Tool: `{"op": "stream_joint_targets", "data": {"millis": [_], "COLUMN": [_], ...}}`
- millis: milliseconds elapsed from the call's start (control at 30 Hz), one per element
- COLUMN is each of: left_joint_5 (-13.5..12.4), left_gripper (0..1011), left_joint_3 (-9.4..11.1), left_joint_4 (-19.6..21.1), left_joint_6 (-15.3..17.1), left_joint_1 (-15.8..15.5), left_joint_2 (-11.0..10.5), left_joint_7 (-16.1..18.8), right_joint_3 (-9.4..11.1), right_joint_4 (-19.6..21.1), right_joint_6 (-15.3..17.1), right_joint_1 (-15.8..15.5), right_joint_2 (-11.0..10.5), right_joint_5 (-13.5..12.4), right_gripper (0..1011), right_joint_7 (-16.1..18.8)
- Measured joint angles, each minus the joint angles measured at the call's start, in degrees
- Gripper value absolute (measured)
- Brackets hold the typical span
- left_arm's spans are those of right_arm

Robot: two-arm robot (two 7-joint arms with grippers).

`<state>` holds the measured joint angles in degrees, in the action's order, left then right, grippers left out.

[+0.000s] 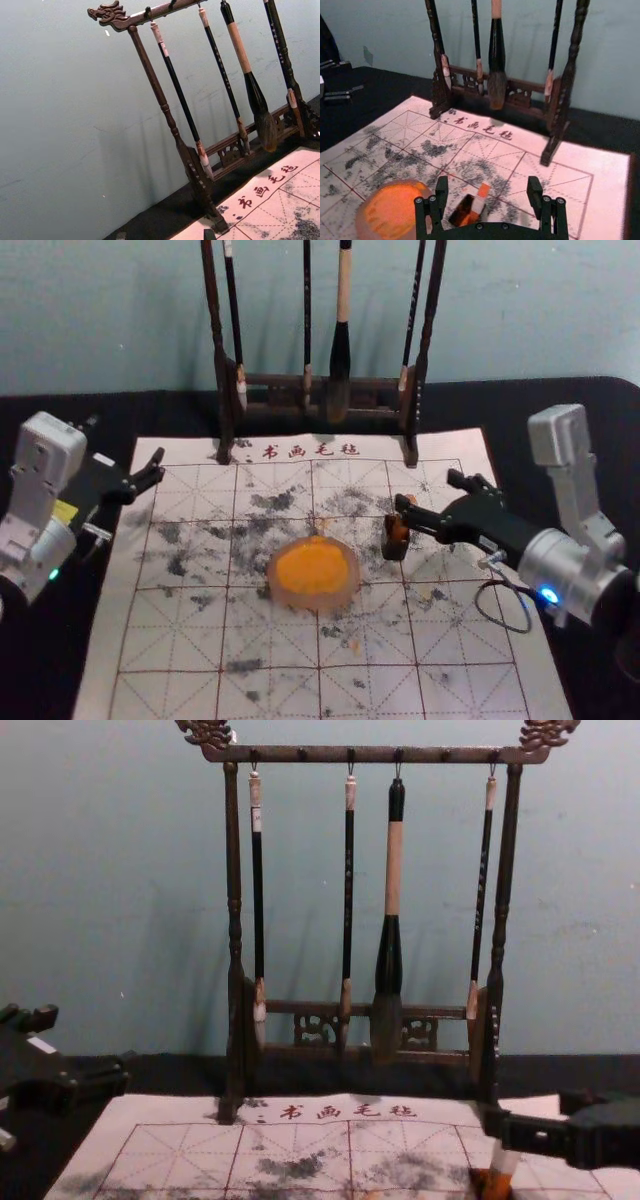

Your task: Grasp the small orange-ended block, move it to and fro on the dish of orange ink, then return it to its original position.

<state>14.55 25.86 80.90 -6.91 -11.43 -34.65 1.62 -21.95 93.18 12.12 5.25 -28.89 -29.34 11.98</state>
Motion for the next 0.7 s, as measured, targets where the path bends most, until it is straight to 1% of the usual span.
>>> {"op": "stream_joint_targets", "data": {"millis": [33,133,267,433,700], "left_joint_5": [0.00,0.00,0.00,0.00,0.00], "left_gripper": [1001,1001,1001,1001,1001], "left_joint_3": [0.00,0.00,0.00,0.00,0.00], "left_joint_4": [0.00,0.00,0.00,0.00,0.00], "left_joint_6": [0.00,0.00,0.00,0.00,0.00], "left_joint_1": [0.00,0.00,0.00,0.00,0.00], "left_joint_2": [0.00,0.00,0.00,0.00,0.00], "left_joint_7": [0.00,0.00,0.00,0.00,0.00], "right_joint_3": [-0.01,0.03,0.41,0.72,1.24], "right_joint_4": [-0.32,-0.86,-2.07,-3.25,-3.85], "right_joint_6": [1.34,3.58,7.34,10.28,12.63], "right_joint_1": [0.48,1.21,2.69,3.95,4.47], "right_joint_2": [0.82,2.05,4.25,5.84,6.83], "right_joint_5": [-0.42,-1.10,-2.29,-3.17,-3.98], "right_gripper": [1002,1000,1002,1002,1002], "right_joint_7": [0.00,-0.14,-0.45,-0.77,-1.67]}}
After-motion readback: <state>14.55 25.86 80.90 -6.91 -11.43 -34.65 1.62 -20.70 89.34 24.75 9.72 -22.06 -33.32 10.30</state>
